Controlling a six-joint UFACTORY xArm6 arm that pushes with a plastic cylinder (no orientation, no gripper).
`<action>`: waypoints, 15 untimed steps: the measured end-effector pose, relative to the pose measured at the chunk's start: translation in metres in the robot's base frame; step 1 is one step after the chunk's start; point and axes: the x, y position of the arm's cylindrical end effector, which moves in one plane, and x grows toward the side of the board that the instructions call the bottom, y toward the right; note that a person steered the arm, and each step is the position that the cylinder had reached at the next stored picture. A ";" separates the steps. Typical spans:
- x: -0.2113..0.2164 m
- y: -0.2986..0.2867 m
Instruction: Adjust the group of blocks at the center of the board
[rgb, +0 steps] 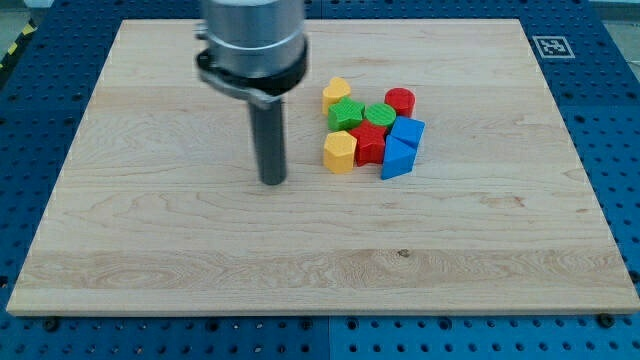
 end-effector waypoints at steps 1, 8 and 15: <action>0.001 -0.001; -0.038 0.318; -0.062 0.213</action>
